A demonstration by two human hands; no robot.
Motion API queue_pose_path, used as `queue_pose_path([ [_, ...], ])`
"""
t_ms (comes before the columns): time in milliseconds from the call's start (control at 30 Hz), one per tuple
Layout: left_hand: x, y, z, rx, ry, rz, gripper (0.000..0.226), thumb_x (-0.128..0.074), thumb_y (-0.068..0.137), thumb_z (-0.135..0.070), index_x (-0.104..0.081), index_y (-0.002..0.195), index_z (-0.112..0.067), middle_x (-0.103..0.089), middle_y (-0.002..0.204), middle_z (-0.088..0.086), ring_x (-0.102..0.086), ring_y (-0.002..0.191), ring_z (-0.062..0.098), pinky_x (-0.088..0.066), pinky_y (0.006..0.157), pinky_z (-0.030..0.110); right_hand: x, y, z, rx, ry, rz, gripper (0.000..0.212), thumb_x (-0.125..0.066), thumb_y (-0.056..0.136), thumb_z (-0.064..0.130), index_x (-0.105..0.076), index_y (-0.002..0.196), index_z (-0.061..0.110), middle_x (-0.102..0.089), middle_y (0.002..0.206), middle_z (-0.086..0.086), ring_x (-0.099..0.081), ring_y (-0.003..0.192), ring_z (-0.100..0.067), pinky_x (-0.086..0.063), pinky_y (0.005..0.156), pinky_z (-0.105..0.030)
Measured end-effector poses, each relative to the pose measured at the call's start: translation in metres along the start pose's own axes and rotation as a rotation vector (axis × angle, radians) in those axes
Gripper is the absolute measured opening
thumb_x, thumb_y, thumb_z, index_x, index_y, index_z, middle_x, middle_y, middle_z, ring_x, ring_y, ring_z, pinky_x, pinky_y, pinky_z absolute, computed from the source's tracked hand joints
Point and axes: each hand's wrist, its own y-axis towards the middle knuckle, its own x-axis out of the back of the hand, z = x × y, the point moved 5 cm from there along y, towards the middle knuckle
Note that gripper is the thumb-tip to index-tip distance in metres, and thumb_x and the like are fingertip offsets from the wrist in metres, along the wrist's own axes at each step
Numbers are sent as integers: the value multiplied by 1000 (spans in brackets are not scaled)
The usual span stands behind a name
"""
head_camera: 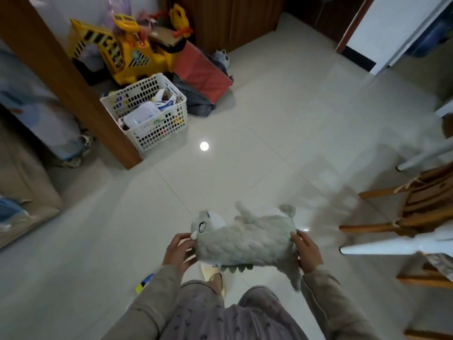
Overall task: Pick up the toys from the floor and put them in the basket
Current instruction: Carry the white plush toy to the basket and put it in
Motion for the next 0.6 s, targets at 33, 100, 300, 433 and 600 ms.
queue_pose_path([
  [33, -9, 9, -21, -3, 22, 21, 20, -48, 87, 1, -54, 78, -15, -55, 74, 13, -53, 66, 25, -48, 62, 31, -3, 13, 18, 11, -3, -13, 34, -55, 91, 14, -58, 123, 3, -58, 104, -10, -50, 92, -23, -40, 77, -29],
  [100, -25, 23, -57, -9, 65, 55, 19, -49, 87, 1, -55, 77, -15, -55, 72, 13, -54, 66, 26, -48, 64, 33, -11, 32, 49, 32, -2, -16, 33, -54, 92, 15, -58, 123, 5, -57, 107, -10, -49, 95, -22, -38, 83, -31],
  [300, -61, 67, -143, -55, 60, 98, 17, -52, 87, -2, -54, 76, -15, -53, 69, 11, -53, 62, 25, -48, 62, 32, -37, 85, 121, 24, 51, -16, 15, -52, 92, 19, -58, 107, 21, -54, 75, -1, -44, 63, -18, -37, 59, -25],
  [433, -72, 102, -176, -31, -22, 43, 20, -50, 87, 1, -53, 77, -15, -51, 69, 12, -51, 61, 25, -46, 60, 32, -69, 130, 160, 9, 33, 29, 16, -51, 93, 17, -57, 108, 20, -55, 78, 0, -47, 67, -16, -35, 54, -23],
  [600, -81, 155, -217, -30, -128, -89, 18, -48, 89, -4, -53, 77, -16, -52, 74, 12, -52, 64, 26, -46, 60, 31, -125, 201, 221, 33, -79, 160, 28, -51, 93, 14, -58, 118, 6, -56, 102, -12, -51, 94, -27, -41, 62, -24],
])
